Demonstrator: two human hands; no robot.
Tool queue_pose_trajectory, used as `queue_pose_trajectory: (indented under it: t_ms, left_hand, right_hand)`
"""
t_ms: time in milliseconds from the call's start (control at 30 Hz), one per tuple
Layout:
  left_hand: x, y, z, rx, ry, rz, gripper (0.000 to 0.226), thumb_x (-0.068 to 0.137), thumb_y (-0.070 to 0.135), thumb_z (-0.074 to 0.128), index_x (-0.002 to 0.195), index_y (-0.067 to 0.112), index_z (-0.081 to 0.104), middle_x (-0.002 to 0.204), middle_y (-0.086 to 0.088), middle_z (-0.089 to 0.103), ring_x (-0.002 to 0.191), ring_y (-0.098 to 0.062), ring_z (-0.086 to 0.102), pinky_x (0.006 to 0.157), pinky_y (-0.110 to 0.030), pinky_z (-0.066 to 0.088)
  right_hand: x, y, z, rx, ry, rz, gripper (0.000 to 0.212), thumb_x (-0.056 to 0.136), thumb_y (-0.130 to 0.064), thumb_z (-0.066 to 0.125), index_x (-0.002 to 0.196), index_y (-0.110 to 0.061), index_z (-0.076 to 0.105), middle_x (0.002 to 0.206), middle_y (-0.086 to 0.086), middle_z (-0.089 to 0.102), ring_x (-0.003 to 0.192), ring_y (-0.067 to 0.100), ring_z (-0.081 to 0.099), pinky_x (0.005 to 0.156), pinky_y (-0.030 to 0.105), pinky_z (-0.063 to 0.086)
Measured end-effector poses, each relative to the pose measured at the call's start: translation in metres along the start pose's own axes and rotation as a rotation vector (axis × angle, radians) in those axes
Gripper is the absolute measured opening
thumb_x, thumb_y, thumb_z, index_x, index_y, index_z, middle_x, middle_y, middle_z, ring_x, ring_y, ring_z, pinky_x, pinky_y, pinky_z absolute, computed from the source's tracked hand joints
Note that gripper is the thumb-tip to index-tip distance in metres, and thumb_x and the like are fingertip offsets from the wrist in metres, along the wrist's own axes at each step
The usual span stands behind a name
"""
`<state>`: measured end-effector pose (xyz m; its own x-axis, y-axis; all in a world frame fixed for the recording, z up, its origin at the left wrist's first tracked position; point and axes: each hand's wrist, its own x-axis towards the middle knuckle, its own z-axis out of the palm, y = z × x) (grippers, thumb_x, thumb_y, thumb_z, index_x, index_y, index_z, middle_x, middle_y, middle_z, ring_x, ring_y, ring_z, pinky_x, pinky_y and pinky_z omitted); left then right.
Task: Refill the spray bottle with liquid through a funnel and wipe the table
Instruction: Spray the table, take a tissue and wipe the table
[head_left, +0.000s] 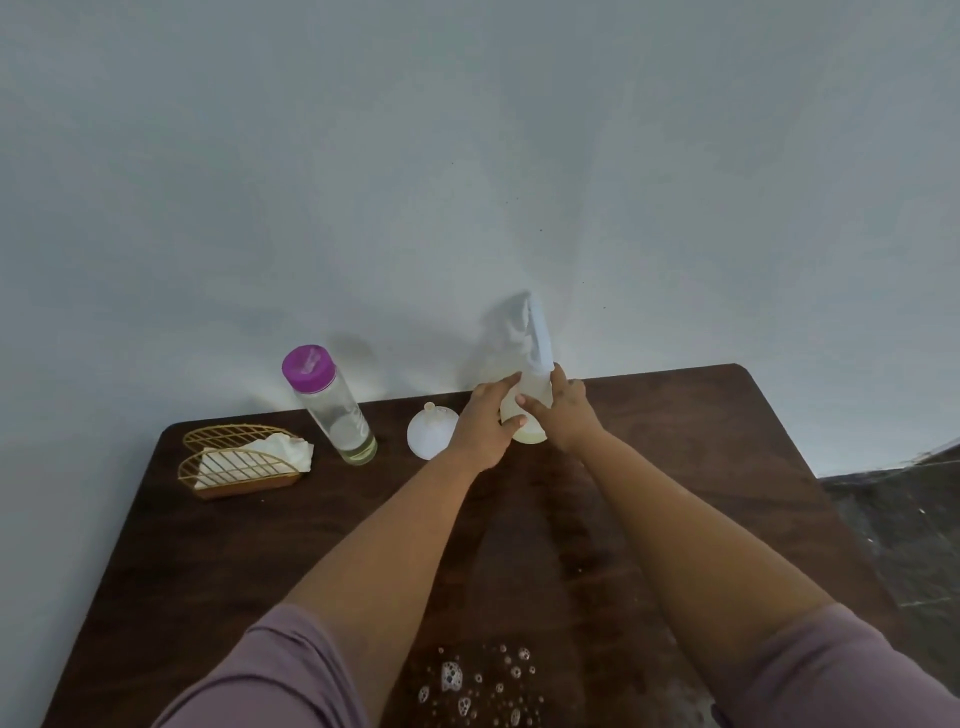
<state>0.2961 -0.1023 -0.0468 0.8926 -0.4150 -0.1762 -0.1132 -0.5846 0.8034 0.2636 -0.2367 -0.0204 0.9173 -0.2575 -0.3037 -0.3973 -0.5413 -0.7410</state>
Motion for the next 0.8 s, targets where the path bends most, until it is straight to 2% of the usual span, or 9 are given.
queue_pose_trajectory:
  t_ms: [100, 167, 267, 367, 533, 800]
  left_hand:
    - [-0.004, 0.0, 0.001, -0.021, 0.01, -0.026, 0.063, 0.093, 0.014, 0.063, 0.147, 0.032, 0.037, 0.147, -0.004, 0.039, 0.127, -0.025, 0.051, 0.109, -0.043, 0.042]
    - [-0.009, 0.002, 0.002, -0.003, 0.006, -0.046, 0.065, 0.093, 0.011, 0.062, 0.149, 0.031, 0.034, 0.15, -0.003, 0.038, 0.131, -0.025, 0.047, 0.111, -0.044, 0.041]
    - [-0.016, 0.008, 0.003, 0.079, 0.015, -0.055, 0.077, 0.093, 0.005, 0.059, 0.154, 0.026, 0.018, 0.152, -0.005, 0.035, 0.135, -0.025, 0.042, 0.112, -0.043, 0.039]
    - [-0.032, 0.017, 0.005, 0.107, 0.091, -0.09, 0.083, 0.091, 0.001, 0.056, 0.156, 0.02, 0.007, 0.15, -0.008, 0.038, 0.129, -0.026, 0.047, 0.111, -0.039, 0.039]
    - [-0.08, 0.036, 0.009, 0.017, 0.22, -0.074, 0.067, 0.096, 0.01, 0.054, 0.153, 0.017, 0.021, 0.144, -0.012, 0.045, 0.133, -0.025, 0.044, 0.109, -0.037, 0.036]
    - [-0.187, 0.055, 0.006, 0.148, 0.391, -0.011, 0.049, 0.099, 0.024, 0.049, 0.146, 0.018, 0.037, 0.144, -0.005, 0.046, 0.135, -0.025, 0.04, 0.109, -0.039, 0.037]
  right_hand:
    - [-0.004, 0.001, -0.001, -0.024, -0.003, -0.004, 0.073, 0.094, -0.042, 0.055, 0.151, -0.019, 0.016, 0.143, 0.016, 0.027, 0.125, 0.034, 0.043, 0.096, 0.033, 0.038]
    - [-0.007, -0.001, -0.002, -0.044, -0.011, -0.004, 0.073, 0.094, -0.039, 0.056, 0.151, -0.019, 0.015, 0.144, 0.016, 0.026, 0.126, 0.034, 0.043, 0.098, 0.035, 0.039]
    - [-0.015, 0.002, -0.001, -0.004, 0.037, -0.022, 0.079, 0.089, -0.034, 0.065, 0.149, -0.022, 0.015, 0.143, 0.016, 0.031, 0.125, 0.033, 0.045, 0.1, 0.038, 0.041]
    - [-0.031, 0.007, -0.001, 0.084, 0.138, 0.01, 0.082, 0.088, -0.028, 0.066, 0.15, -0.025, 0.012, 0.146, 0.016, 0.03, 0.129, 0.031, 0.042, 0.107, 0.042, 0.037]
    - [-0.07, 0.006, 0.0, 0.065, 0.177, -0.008, 0.075, 0.088, -0.024, 0.065, 0.147, -0.02, 0.018, 0.141, 0.015, 0.035, 0.131, 0.031, 0.037, 0.106, 0.042, 0.036]
    - [-0.17, -0.004, 0.016, -0.006, 0.072, -0.106, 0.066, 0.09, -0.031, 0.062, 0.144, -0.019, 0.026, 0.137, 0.016, 0.041, 0.131, 0.032, 0.037, 0.105, 0.041, 0.036]
